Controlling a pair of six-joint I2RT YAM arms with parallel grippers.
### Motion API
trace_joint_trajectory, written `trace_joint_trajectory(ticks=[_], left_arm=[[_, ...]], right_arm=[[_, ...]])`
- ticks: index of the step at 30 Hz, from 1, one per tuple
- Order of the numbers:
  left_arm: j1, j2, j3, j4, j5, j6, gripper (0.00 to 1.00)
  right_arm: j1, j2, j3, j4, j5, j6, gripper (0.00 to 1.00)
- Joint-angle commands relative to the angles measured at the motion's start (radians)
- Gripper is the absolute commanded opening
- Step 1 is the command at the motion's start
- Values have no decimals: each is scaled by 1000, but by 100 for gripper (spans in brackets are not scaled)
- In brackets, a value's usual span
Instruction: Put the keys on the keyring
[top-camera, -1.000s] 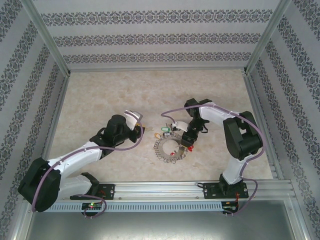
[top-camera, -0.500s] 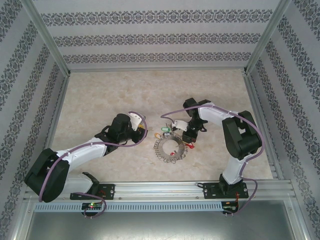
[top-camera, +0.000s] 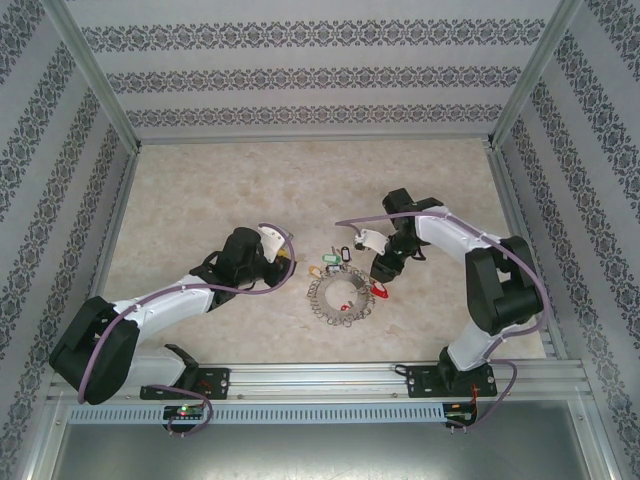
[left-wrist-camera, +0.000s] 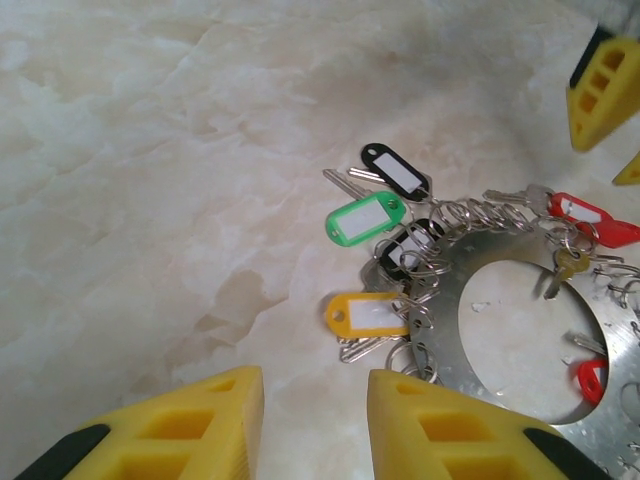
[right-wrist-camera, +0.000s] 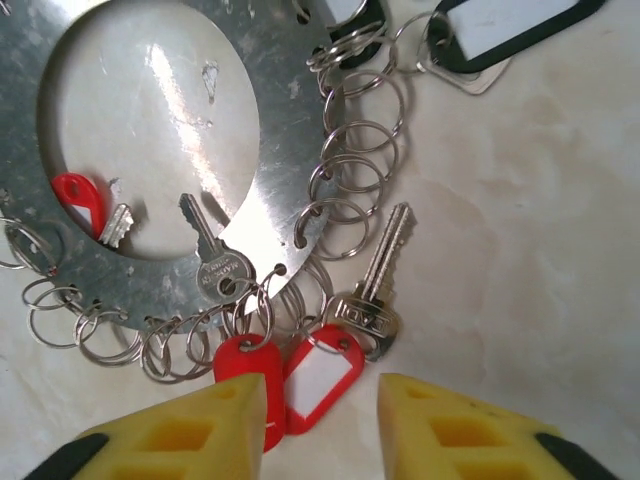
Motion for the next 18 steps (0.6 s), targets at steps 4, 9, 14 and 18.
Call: trace_joint_trajectory(ticks=[4, 9, 14, 18], left_arm=[[-25, 25, 30, 60, 40, 51, 34], [-40, 43, 46, 60, 55, 70, 34], [-39, 35, 34, 81, 30, 53, 34], [-40, 37, 21, 105, 20, 22, 34]], right_arm=[[18, -60, -63, -58, 32, -19, 41], [56, -45, -69, -62, 29, -52, 36], [85, -95, -132, -14, 37, -106, 17], [104, -180, -197, 37, 17, -138, 12]])
